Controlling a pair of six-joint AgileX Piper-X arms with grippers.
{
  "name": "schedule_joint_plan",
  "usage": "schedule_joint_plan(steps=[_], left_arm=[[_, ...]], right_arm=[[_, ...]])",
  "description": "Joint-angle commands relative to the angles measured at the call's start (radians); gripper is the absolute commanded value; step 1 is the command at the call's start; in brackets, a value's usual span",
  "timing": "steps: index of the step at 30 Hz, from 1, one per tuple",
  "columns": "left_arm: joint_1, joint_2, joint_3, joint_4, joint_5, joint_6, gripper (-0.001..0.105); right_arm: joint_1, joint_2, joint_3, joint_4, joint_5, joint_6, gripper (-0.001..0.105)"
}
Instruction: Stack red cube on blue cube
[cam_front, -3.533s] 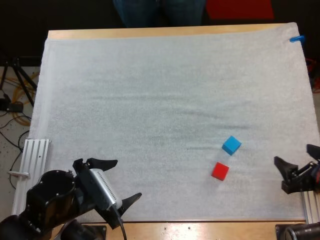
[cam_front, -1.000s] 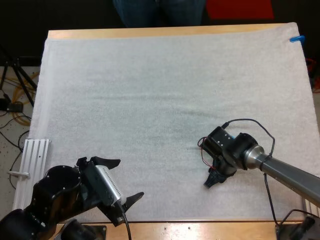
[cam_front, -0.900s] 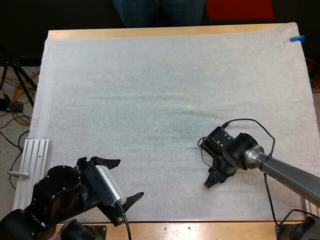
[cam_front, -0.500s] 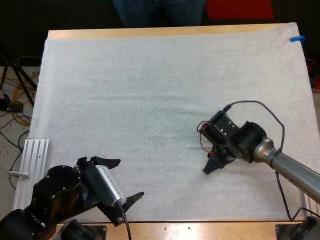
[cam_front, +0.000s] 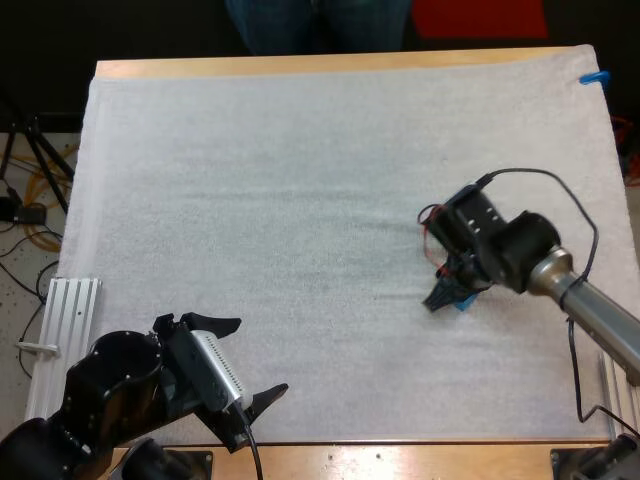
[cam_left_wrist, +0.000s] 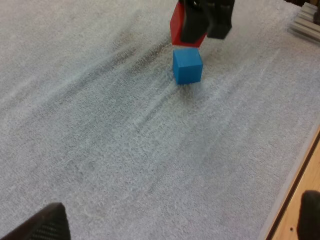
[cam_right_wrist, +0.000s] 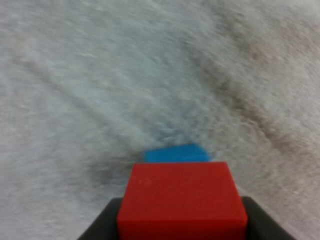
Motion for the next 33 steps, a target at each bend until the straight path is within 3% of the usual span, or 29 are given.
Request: schedule_joint_plan(steps=[1,12,25,28,30,33], left_arm=[[-0.003,0.003,-0.006,-0.007,0.007,0.005,0.087],[-0.003,0.003,-0.006,-0.007,0.007,0.005,0.087],[-0.003,0.003,-0.006,-0.007,0.007,0.018,0.087],[-0.003,0.003,-0.006,-0.007,0.007,0.025,0.087],[-0.003,0.003,-0.006,-0.007,0.007,0.025,0.087],[-0.003,0.003,-0.006,-0.007,0.007,0.025,0.087]], right_arm=[[-0.025,0.015,-0.007,0.011,-0.007,-0.025,0.011],[-0.051,0.143,-0.007,-0.002,-0.007,-0.032,0.011],[-0.051,0.148,-0.007,-0.012,-0.042,-0.019,0.012],[-0.051,0.148,-0.007,-0.012,-0.035,-0.016,0.026],[-0.051,0.148,-0.007,-0.012,-0.028,-0.016,0.048],[-0.051,0.148,-0.007,-0.014,-0.027,-0.016,0.067]])
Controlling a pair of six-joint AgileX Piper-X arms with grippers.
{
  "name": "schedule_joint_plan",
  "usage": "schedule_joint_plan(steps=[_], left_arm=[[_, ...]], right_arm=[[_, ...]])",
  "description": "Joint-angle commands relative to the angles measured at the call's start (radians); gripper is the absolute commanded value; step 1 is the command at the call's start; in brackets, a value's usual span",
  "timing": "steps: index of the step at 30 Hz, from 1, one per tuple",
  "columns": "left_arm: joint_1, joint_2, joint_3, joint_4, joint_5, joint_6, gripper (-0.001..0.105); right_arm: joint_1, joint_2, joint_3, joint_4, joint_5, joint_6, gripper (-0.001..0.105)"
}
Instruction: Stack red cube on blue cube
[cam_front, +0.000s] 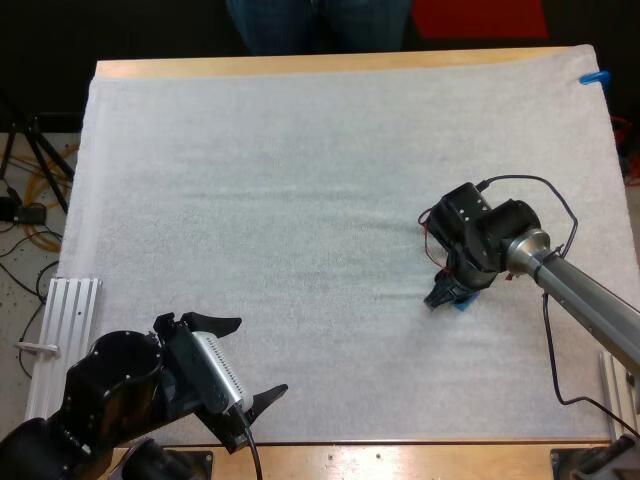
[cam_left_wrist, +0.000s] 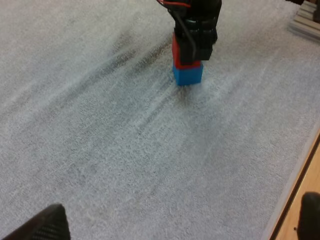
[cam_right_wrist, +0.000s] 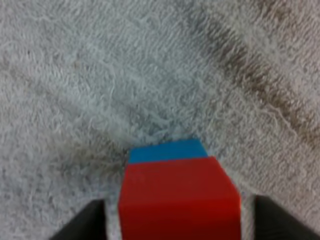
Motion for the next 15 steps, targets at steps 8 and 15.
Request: schedule_joint_plan(steps=[8,15], left_arm=[[-0.003,0.003,-0.006,-0.007,0.007,0.003,0.087],[-0.003,0.003,-0.006,-0.007,0.007,0.003,0.087]], right_arm=[[-0.003,-0.016,-0.008,0.000,0.020,0.002,0.071],[-0.003,-0.150,-0.041,-0.002,-0.017,0.106,0.071]])
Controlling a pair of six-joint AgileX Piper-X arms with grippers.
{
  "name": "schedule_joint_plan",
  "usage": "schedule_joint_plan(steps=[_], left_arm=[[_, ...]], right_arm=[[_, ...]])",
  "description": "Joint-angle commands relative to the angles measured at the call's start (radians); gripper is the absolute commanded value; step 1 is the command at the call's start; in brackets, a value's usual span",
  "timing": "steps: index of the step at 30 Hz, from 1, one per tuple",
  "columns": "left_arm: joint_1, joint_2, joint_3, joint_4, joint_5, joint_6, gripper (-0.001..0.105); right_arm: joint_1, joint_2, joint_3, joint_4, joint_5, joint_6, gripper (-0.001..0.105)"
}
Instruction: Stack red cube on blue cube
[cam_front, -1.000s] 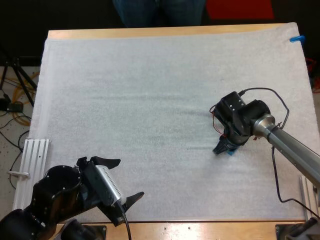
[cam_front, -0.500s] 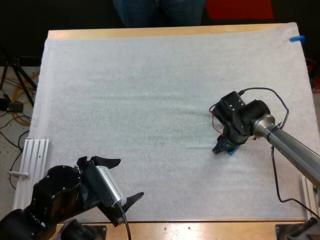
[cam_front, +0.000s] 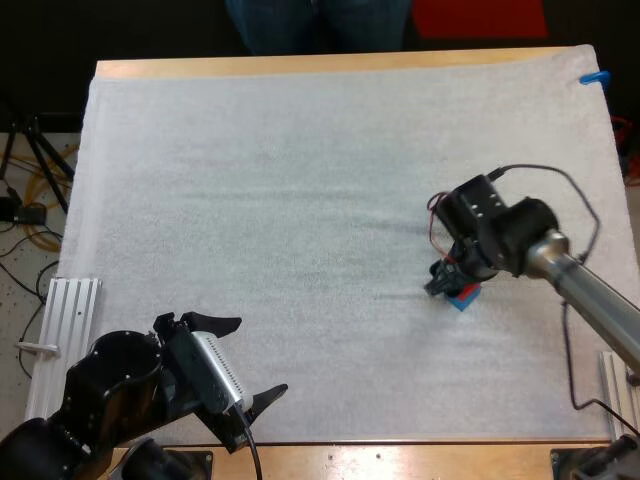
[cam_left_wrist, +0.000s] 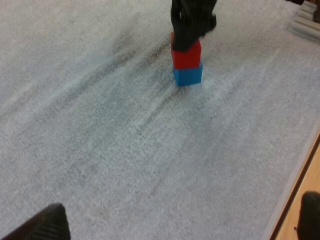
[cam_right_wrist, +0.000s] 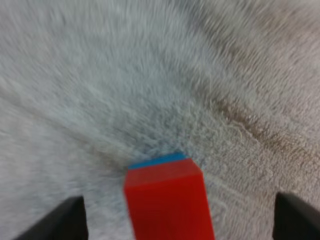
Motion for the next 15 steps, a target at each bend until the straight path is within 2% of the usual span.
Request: schedule_joint_plan(steps=[1,3,10,11,15], left_arm=[[-0.003,0.003,-0.006,-0.007,0.007,0.003,0.087],[-0.003,0.003,-0.006,-0.007,0.007,0.003,0.087],[-0.003,0.003,-0.006,-0.011,0.004,0.007,0.087],[-0.003,0.003,-0.006,-0.021,-0.018,-0.002,0.087],[0.004,0.003,-0.006,-0.100,-0.189,-0.053,0.087]], right_arm=[[-0.003,-0.053,-0.014,-0.007,-0.035,0.022,0.071],[-0.003,-0.109,-0.014,-0.008,-0.075,0.044,0.071],[-0.003,-0.195,-0.014,-0.050,-0.077,0.068,0.071],[-0.003,-0.200,-0.014,-0.059,-0.077,0.071,0.071],[-0.029,-0.201,-0.014,-0.107,-0.077,0.089,0.071]])
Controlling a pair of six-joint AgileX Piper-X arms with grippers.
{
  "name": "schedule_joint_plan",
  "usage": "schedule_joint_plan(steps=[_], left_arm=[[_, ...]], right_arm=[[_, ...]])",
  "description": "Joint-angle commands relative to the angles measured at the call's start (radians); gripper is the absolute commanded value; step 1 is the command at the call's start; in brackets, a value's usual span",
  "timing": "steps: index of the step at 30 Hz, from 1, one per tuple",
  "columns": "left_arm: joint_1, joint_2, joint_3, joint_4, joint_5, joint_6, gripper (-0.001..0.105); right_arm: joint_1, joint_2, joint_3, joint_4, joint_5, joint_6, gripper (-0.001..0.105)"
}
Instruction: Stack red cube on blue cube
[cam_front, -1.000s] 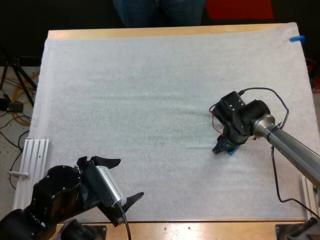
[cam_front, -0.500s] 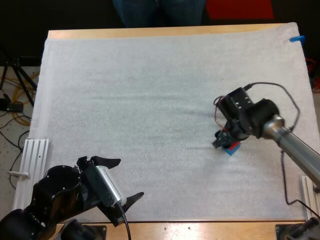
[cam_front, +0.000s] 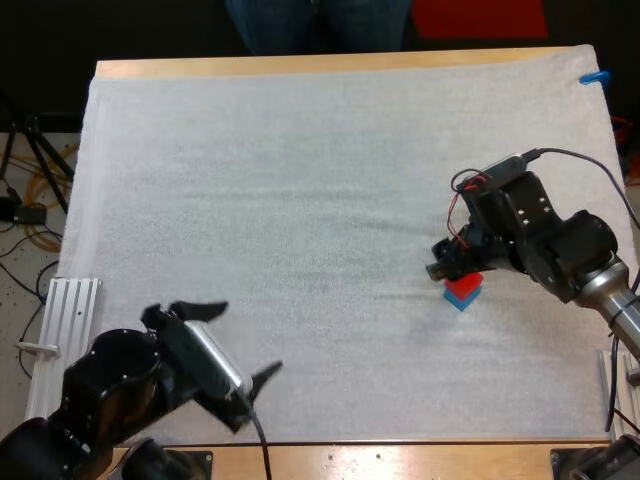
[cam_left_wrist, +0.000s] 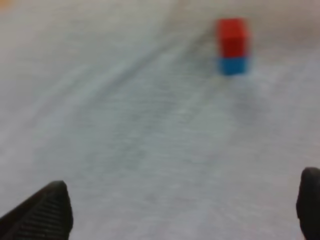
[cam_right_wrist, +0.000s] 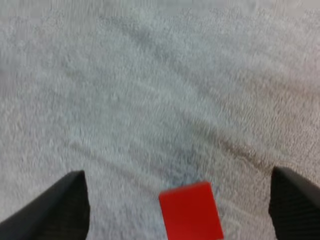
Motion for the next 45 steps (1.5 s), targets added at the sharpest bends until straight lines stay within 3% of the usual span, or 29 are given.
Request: schedule_joint_plan(steps=[1,4,10,15,18,24,32,45], left_arm=[[0.008,0.003,-0.006,-0.053,-0.053,-0.022,0.087],[0.061,0.007,-0.006,-0.116,-0.056,-0.022,0.087],[0.288,0.078,-0.006,-0.205,-0.052,0.012,0.087],[0.533,0.112,-0.006,-0.274,0.049,0.037,0.087],[0.619,0.109,-0.006,-0.297,0.053,0.031,0.087],[0.630,0.105,-0.006,-0.288,0.061,0.017,0.087],[0.630,0.058,-0.006,-0.283,0.060,0.001,0.087],[0.630,-0.263,-0.006,-0.146,0.060,0.001,0.087]], right_arm=[[-0.021,-0.005,-0.007,-0.032,-0.005,0.019,0.071],[-0.095,-0.005,-0.010,-0.067,-0.047,0.028,0.071],[-0.236,-0.005,-0.010,-0.056,-0.058,0.023,0.071],[-0.337,-0.050,-0.010,-0.056,-0.062,0.015,0.071],[-0.391,-0.098,-0.010,-0.056,-0.062,0.008,0.071],[-0.499,-0.216,-0.010,-0.051,-0.108,0.008,0.071],[-0.532,-0.423,0.036,-0.065,-0.102,0.008,0.071],[-0.532,-0.868,0.247,-0.054,-0.079,-0.005,0.071]])
